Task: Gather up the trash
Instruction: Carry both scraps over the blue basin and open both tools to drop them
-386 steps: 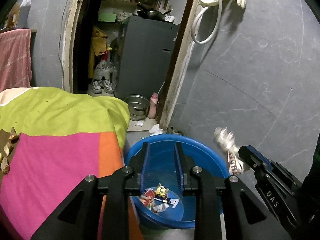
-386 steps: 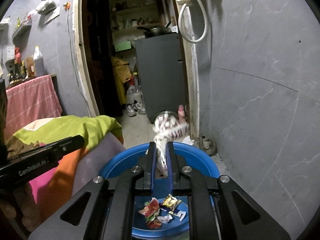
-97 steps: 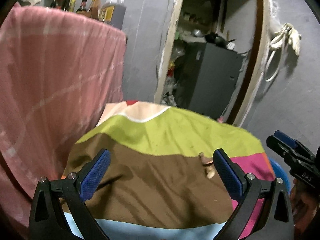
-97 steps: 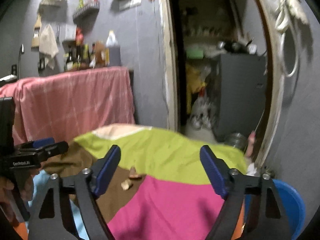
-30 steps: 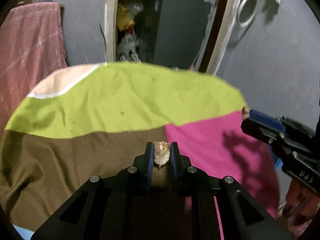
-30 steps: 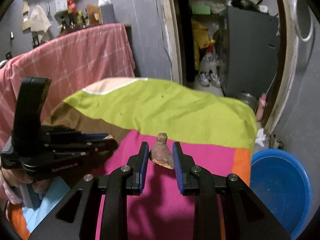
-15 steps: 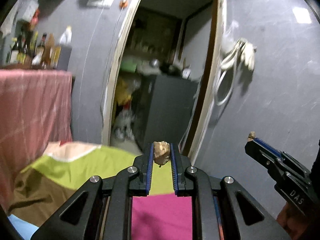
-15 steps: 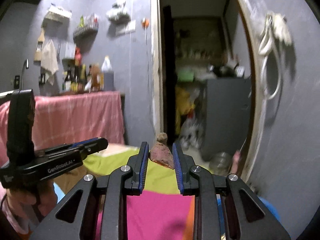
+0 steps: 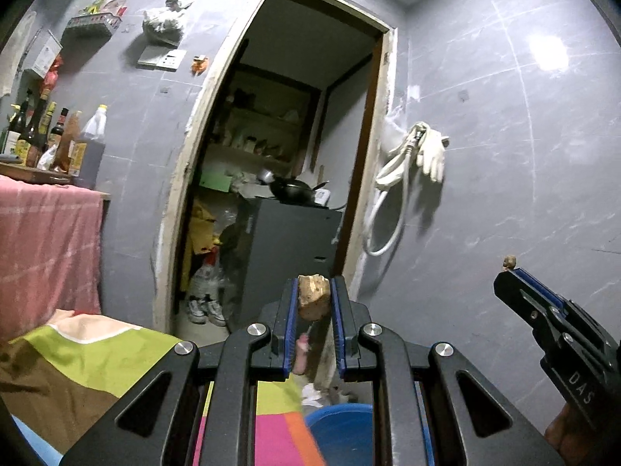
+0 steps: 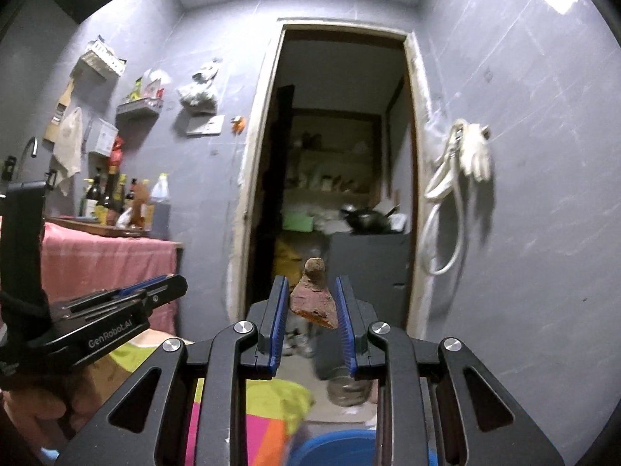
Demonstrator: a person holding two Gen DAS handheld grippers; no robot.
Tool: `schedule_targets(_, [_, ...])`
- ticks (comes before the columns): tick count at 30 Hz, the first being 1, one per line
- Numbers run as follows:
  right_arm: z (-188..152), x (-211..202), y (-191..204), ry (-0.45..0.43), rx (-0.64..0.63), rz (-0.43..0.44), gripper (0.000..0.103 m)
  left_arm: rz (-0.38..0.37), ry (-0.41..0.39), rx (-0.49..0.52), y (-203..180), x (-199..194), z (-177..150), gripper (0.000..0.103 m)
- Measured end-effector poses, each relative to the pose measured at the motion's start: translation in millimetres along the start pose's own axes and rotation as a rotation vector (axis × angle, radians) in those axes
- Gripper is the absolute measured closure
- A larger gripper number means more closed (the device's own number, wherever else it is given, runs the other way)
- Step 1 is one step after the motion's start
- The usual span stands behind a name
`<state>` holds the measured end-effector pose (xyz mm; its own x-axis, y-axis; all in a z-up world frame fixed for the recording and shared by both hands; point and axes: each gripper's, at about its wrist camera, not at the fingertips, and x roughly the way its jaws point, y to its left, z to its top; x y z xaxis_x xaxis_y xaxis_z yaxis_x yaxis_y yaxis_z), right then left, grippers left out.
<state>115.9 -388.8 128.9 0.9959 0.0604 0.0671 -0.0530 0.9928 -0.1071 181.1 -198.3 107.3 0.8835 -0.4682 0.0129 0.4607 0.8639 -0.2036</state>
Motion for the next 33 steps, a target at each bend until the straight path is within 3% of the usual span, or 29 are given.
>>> schedule_targets(7, [-11,-10,-29,0.002,-0.014,-0.065,0.081,-0.006,0.014,0.03,-37,11,-14,0.09])
schedule_targets(15, [-51,-1,-62,0.087,0.036,-0.104,0.081,0.019,0.117,0.048,-52,44,-52,0.09])
schedule_targets(27, [-127,28,-88,0.323,0.161,-0.096,0.081,-0.001,0.485,-0.017,-45,116,-132,0.09])
schedule_targets(33, [-156,36,-99,0.438,0.212,-0.087,0.081,-0.011,0.607,-0.047,-41,138,-161,0.09])
